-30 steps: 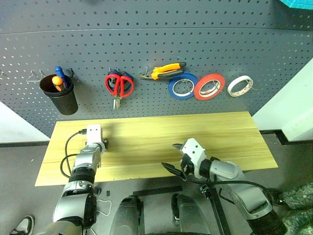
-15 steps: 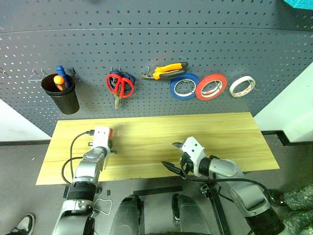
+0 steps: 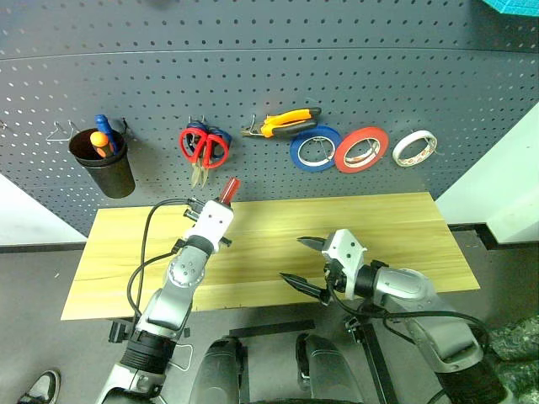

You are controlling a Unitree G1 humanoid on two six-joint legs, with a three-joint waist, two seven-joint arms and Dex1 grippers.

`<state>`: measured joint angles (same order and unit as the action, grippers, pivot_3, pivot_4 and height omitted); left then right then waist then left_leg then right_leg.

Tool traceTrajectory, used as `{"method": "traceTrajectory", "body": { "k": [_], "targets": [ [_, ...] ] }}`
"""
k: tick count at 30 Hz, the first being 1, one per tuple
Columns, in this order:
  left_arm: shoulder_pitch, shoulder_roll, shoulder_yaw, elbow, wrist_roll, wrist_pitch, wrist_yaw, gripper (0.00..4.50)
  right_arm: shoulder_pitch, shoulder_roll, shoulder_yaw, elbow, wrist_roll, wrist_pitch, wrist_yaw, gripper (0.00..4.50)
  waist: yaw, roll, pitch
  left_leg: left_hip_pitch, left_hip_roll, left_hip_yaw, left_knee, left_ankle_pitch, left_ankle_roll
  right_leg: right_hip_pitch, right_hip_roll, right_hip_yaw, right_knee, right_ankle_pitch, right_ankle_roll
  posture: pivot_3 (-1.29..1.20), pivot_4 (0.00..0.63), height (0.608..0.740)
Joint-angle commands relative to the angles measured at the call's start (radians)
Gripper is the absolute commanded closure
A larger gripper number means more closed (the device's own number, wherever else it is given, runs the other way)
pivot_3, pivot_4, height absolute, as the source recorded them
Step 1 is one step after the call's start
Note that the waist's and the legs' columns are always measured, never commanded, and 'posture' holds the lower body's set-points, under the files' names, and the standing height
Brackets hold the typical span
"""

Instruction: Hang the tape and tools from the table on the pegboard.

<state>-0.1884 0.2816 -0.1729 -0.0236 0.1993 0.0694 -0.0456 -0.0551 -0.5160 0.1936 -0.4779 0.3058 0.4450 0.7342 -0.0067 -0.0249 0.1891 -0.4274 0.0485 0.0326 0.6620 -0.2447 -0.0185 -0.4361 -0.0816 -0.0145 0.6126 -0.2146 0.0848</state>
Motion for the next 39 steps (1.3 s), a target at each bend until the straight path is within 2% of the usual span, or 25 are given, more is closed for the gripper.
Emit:
{"method": "traceTrajectory", "body": {
  "k": [1,9,13,19,28,39],
  "targets": [
    [0.019,0.023,0.010,-0.014,0.064,-0.201,0.058,3.65,-0.029,-0.014,-0.070,-0.096,0.057,0.010,0.000,0.00,0.000,-0.001,-0.010,0.000,0.000,0.000,0.000,0.000,0.000,0.000,0.000,0.000,0.000,0.000,0.000,0.01,0.071,0.716],
    [-0.029,0.057,0.088,0.034,0.229,-0.642,0.337,3.65,-0.122,-0.026,-0.102,-0.083,0.070,0.008,0.004,0.00,0.016,0.000,-0.036,0.001,0.000,0.001,0.001,0.000,0.000,0.001,0.000,0.000,0.000,0.000,0.000,0.02,0.047,0.716],
    [-0.057,0.067,0.119,0.079,0.258,-0.728,0.388,3.65,-0.148,-0.025,-0.105,-0.083,0.088,0.006,0.023,0.00,0.021,0.002,-0.052,0.001,0.000,0.002,0.001,0.000,0.000,0.002,0.000,0.000,0.000,0.001,0.000,0.02,0.043,0.716],
    [-0.201,0.056,0.253,0.131,0.268,-0.632,0.503,3.65,-0.209,-0.021,-0.119,-0.104,0.150,0.018,0.045,0.00,0.021,0.000,-0.057,0.004,0.000,0.001,0.002,0.000,-0.001,0.006,0.000,0.000,0.000,0.003,0.001,0.04,0.042,0.716],
    [-0.436,0.077,0.293,0.293,0.302,-0.611,0.630,3.65,-0.215,-0.025,-0.098,-0.090,0.145,0.018,0.059,0.00,0.022,-0.002,-0.061,0.006,0.000,0.002,0.003,0.001,-0.001,0.008,0.000,0.000,0.000,0.005,0.006,0.03,0.044,0.716],
    [-0.494,0.151,0.302,0.433,0.296,-0.644,0.705,3.65,-0.168,-0.054,-0.107,-0.136,0.167,0.055,0.049,0.00,0.020,-0.002,-0.061,0.007,0.000,0.002,0.003,0.001,-0.001,0.008,0.001,0.000,0.001,0.006,0.007,0.01,0.074,0.716]
  ]
}}
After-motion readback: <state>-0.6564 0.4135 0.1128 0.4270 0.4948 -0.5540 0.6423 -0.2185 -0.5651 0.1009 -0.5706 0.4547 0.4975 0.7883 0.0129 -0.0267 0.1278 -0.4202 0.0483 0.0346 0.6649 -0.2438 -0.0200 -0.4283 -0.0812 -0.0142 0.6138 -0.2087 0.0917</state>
